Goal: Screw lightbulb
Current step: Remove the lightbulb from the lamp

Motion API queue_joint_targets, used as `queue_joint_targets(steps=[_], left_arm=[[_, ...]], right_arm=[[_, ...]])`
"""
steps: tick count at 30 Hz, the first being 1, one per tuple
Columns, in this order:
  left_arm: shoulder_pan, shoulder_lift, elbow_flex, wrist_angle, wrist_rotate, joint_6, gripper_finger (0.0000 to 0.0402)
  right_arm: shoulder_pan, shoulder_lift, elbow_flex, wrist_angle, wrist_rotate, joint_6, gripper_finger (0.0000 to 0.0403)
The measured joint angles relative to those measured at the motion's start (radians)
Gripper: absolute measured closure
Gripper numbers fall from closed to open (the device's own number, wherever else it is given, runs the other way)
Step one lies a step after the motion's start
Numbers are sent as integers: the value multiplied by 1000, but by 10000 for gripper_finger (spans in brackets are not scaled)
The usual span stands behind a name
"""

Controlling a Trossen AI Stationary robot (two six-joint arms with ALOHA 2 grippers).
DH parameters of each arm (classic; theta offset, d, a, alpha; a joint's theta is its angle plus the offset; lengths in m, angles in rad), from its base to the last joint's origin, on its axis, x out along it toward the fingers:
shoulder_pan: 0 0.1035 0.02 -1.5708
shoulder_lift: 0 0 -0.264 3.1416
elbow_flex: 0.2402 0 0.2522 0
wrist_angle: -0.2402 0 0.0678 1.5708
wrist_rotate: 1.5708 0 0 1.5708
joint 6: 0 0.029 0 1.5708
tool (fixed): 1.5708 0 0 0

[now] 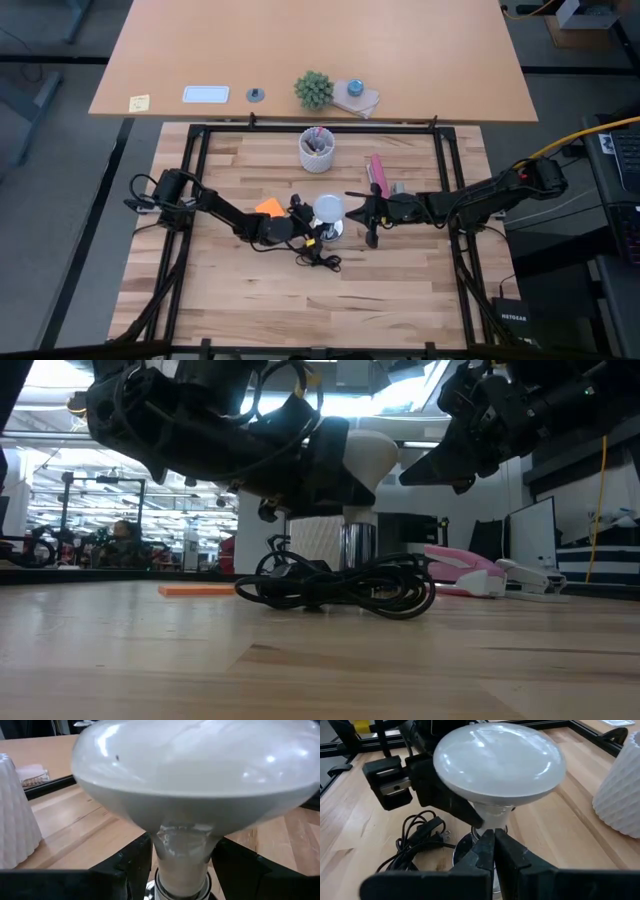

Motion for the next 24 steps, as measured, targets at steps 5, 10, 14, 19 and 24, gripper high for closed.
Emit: queue_joint_targets(steps=[5, 10, 14, 19, 24], left_arm=[[-1, 0, 0, 1, 0, 0, 215], [-1, 0, 0, 1, 0, 3, 225], [-1, 0, 0, 1, 0, 7, 256], [-1, 0, 0, 4, 0, 4, 262], [-1, 0, -1, 31, -22, 8, 256]], right_arm=[[0, 0, 0, 2, 43, -4, 391], [0, -1, 0, 2, 91, -7, 391], [0, -2, 0, 0, 105, 14, 391], [0, -2, 0, -40, 88, 54, 391], [-1, 0, 0, -92, 111, 79, 391]])
